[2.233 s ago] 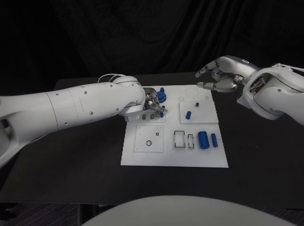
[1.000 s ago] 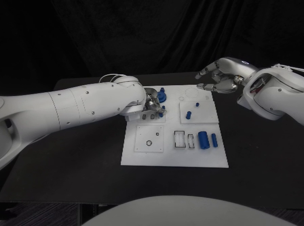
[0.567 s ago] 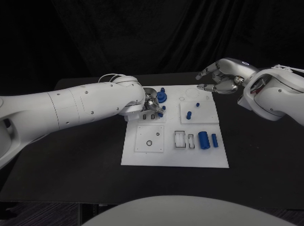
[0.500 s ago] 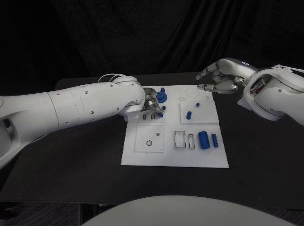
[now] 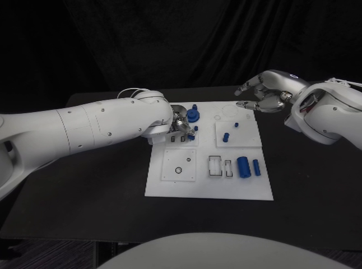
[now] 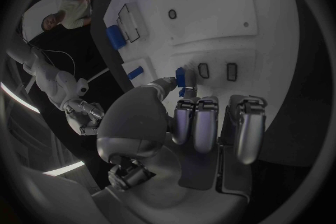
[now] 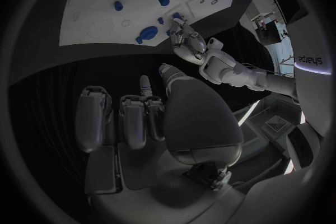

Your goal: Assemble the parts on the task board

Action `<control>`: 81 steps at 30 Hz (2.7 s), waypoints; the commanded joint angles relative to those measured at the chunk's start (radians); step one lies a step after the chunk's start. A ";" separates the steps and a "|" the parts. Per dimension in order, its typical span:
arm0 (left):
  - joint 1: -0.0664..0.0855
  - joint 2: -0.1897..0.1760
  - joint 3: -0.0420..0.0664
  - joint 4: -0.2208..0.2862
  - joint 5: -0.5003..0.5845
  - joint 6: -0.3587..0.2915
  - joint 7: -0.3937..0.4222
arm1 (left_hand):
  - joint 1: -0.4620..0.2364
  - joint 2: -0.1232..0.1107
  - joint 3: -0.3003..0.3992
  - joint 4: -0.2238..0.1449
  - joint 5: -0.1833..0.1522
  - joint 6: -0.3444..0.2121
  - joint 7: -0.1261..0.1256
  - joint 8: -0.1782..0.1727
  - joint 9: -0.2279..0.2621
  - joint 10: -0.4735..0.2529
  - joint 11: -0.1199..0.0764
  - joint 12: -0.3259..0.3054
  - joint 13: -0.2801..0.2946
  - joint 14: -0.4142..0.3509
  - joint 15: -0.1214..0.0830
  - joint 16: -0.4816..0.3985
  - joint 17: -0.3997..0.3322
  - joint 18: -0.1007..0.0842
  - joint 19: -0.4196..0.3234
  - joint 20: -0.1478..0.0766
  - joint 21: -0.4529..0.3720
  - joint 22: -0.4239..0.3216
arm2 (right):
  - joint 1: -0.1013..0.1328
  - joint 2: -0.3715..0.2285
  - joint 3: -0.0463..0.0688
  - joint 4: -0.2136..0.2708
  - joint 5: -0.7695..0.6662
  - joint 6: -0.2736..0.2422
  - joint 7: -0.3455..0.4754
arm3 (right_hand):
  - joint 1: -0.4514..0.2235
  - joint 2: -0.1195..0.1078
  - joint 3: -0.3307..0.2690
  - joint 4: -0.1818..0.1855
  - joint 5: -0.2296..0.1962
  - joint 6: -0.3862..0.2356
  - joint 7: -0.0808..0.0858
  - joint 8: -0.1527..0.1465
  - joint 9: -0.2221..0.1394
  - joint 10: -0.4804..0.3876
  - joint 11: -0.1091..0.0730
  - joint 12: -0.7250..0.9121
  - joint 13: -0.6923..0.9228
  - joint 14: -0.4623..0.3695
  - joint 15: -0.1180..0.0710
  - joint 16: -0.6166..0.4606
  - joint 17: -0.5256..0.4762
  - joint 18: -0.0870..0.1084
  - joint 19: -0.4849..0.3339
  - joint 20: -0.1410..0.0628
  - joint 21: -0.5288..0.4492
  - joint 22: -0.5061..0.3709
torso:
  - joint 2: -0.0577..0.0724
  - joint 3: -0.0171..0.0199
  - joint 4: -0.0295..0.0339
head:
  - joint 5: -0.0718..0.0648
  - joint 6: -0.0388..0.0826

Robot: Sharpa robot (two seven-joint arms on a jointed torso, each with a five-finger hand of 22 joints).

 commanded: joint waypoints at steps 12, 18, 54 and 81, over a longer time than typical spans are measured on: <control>-0.005 -0.020 -0.001 0.023 -0.005 -0.038 0.011 | -0.017 -0.004 0.039 -0.029 0.006 0.011 -0.001 -0.012 -0.001 0.108 0.008 0.003 0.262 0.106 0.009 0.003 0.263 -0.006 0.105 0.010 0.004 0.263 | -0.003 -0.002 0.001 -0.003 0.001 0.006 -0.026 | 0.009 -0.003 0.003 -0.003 0.001 0.006 0.002 0.004 -0.002 0.031 0.010 -0.008 0.169 0.082 0.009 -0.007 0.156 0.003 0.024 0.007 -0.003 0.207 | 0.001 -0.0004 0.0010 | 0.000 0.000; -0.005 -0.039 -0.001 0.037 -0.005 -0.047 0.000 | -0.019 -0.006 0.042 -0.031 0.007 0.014 -0.001 -0.014 0.000 0.108 0.008 0.003 0.262 0.106 0.009 0.003 0.263 -0.006 0.105 0.011 0.004 0.263 | -0.003 -0.003 0.001 -0.004 0.001 0.008 -0.029 | 0.009 -0.003 0.003 -0.003 0.001 0.006 0.002 0.004 -0.002 0.031 0.010 -0.008 0.169 0.082 0.009 -0.007 0.156 0.003 0.024 0.007 -0.003 0.207 | 0.001 -0.0002 0.0001 | 0.003 0.000; -0.005 -0.113 -0.001 0.093 -0.005 -0.056 -0.029 | -0.032 -0.006 0.058 -0.038 0.005 0.017 0.001 -0.031 0.000 0.108 0.009 0.003 0.262 0.106 0.010 0.003 0.263 -0.006 0.105 0.012 0.004 0.263 | -0.006 -0.008 0.001 -0.008 0.001 0.028 -0.041 | 0.010 -0.004 0.003 -0.004 0.001 0.007 0.002 0.004 -0.002 0.029 0.010 -0.011 0.165 0.082 0.009 -0.008 0.154 0.003 0.024 0.007 -0.004 0.206 | 0.000 -0.0011 0.0013 | 0.008 0.000; -0.005 -0.092 -0.001 0.086 -0.005 -0.044 -0.024 | -0.038 -0.003 0.066 -0.040 0.003 0.018 0.003 -0.039 0.001 0.108 0.010 0.003 0.262 0.106 0.011 0.003 0.263 -0.006 0.105 0.013 0.004 0.263 | -0.008 -0.008 0.001 -0.009 0.001 0.038 -0.049 | 0.011 -0.004 0.003 -0.004 0.001 0.008 0.002 0.004 -0.003 0.027 0.010 -0.014 0.163 0.081 0.009 -0.010 0.152 0.004 0.023 0.007 -0.006 0.206 | 0.001 0.0003 -0.0009 | 0.013 0.000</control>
